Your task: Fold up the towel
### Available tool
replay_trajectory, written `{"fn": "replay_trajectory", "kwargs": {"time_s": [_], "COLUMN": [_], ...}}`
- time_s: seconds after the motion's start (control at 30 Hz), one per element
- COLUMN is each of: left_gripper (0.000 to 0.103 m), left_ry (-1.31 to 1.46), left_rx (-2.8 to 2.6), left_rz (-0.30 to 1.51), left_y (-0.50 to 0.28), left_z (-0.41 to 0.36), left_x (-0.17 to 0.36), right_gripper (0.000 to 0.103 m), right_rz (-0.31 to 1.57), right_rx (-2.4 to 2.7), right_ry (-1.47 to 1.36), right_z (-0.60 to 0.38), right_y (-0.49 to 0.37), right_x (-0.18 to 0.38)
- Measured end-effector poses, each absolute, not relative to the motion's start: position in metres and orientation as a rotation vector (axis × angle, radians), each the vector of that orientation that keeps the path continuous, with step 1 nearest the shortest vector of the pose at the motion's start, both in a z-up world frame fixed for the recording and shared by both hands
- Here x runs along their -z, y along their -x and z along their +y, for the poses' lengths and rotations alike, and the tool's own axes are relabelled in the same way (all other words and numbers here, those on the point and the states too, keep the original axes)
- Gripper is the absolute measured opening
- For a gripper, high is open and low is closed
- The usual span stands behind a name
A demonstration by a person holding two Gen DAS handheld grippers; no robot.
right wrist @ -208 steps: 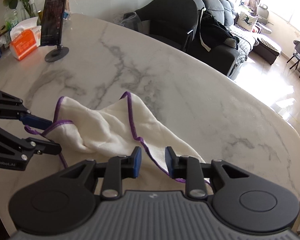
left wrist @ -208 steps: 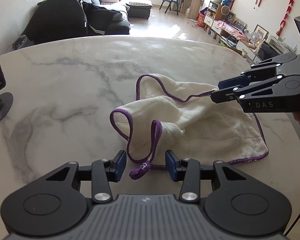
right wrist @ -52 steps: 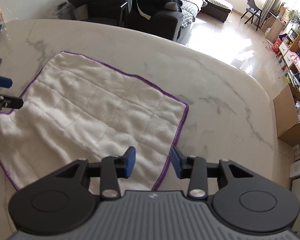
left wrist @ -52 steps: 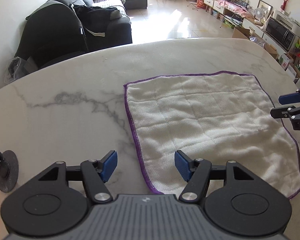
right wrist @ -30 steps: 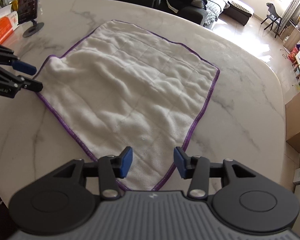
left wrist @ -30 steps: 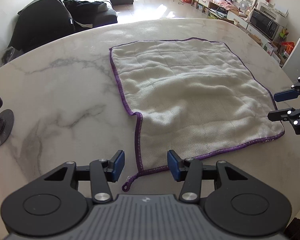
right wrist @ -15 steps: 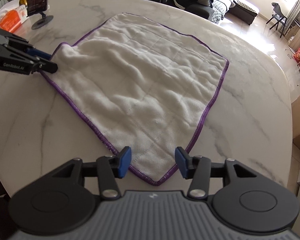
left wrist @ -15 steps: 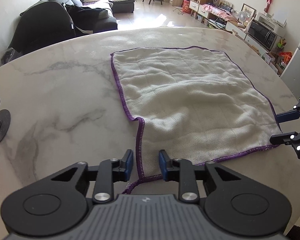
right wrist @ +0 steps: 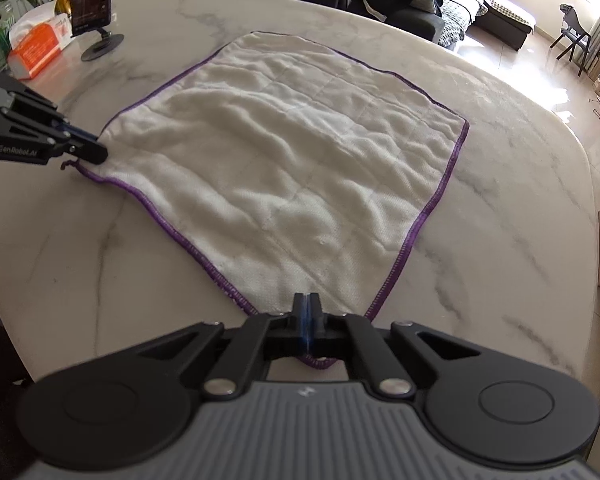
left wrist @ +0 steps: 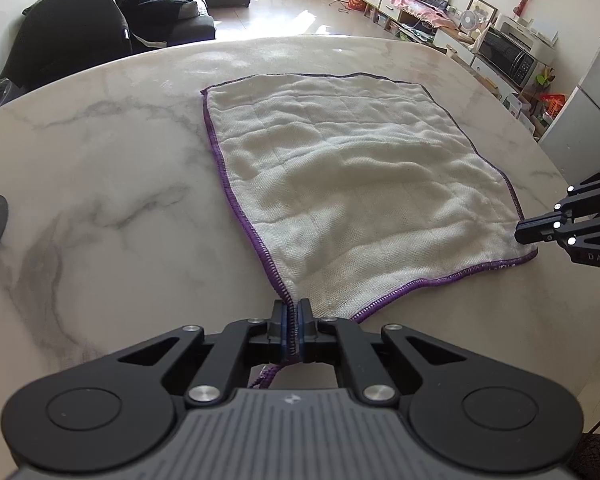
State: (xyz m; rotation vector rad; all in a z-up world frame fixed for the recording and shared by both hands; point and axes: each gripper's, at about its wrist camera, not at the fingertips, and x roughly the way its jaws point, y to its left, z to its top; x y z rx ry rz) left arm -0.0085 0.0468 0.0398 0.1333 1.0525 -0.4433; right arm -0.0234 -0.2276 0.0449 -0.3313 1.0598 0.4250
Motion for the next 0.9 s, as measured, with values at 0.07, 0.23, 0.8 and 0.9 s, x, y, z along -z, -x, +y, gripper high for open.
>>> {"fn": "replay_trajectory", "kwargs": {"time_s": [0.07,0.23,0.8,0.9], "left_gripper": [0.004,0.009,0.054,0.054], "left_ry": [-0.161,-0.281,-0.372,-0.385], "left_rx": [0.457,0.484,0.510,0.525], "left_rz": [1.059,1.059,0.944,0.958], "left_y": [0.013,0.023,0.031,0.032], "left_z": [0.044,0.033,0.017,0.011], "left_x": [-0.040,-0.039,-0.047,-0.041], "right_gripper": [0.002,0.028,0.035,0.012], "right_rz": [1.067,1.078,1.132,1.127], "right_rx": [-0.414,-0.358,-0.351,-0.381], "right_ry": [0.324,0.279,0.210,0.205], "right_z": [-0.233,-0.247,-0.249,-0.248], "right_y": [0.022,0.016,0.010,0.012], "right_x": [-0.046,-0.049,-0.039,-0.040]}}
